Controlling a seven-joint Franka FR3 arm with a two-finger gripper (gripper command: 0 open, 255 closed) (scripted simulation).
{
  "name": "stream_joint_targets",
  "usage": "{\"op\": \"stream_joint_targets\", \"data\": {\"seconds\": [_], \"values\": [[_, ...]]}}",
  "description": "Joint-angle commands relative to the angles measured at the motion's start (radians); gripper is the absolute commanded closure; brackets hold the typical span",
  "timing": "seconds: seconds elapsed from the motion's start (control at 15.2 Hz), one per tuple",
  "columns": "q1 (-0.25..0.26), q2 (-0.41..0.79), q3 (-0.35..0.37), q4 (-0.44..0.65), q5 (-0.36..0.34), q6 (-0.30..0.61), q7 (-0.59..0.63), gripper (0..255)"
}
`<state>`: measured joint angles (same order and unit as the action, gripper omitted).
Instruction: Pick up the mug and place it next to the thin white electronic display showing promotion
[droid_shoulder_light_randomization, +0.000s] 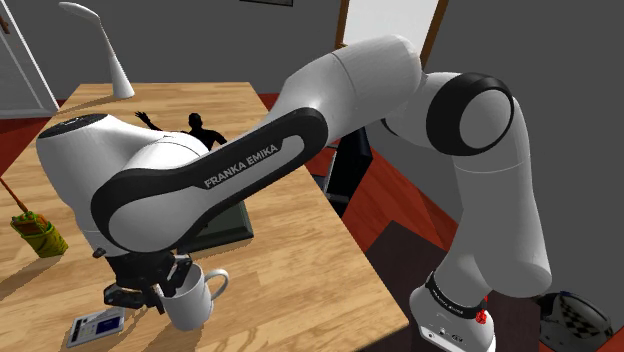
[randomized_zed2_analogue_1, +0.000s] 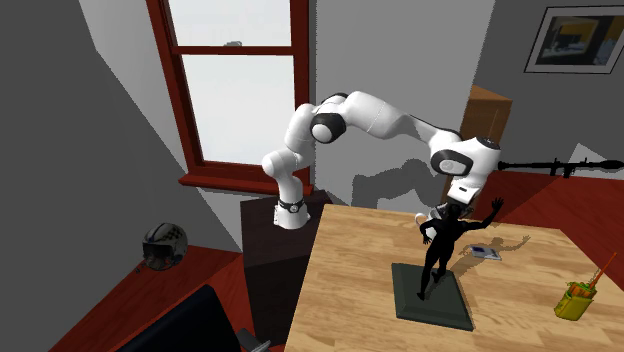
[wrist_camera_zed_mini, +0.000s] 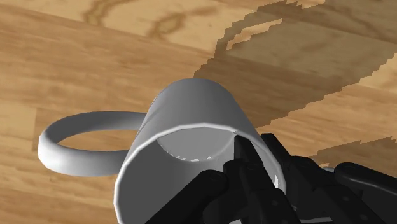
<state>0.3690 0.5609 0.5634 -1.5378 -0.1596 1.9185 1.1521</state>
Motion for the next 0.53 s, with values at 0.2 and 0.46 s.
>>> {"op": "stream_joint_targets", "data": {"seconds": [0.2, 0.46], "values": [[0.000, 0.000, 0.000, -0.001, 0.000, 0.001, 0.000, 0], [0.000, 0.000, 0.000, -0.001, 0.000, 0.001, 0.000, 0]]}}
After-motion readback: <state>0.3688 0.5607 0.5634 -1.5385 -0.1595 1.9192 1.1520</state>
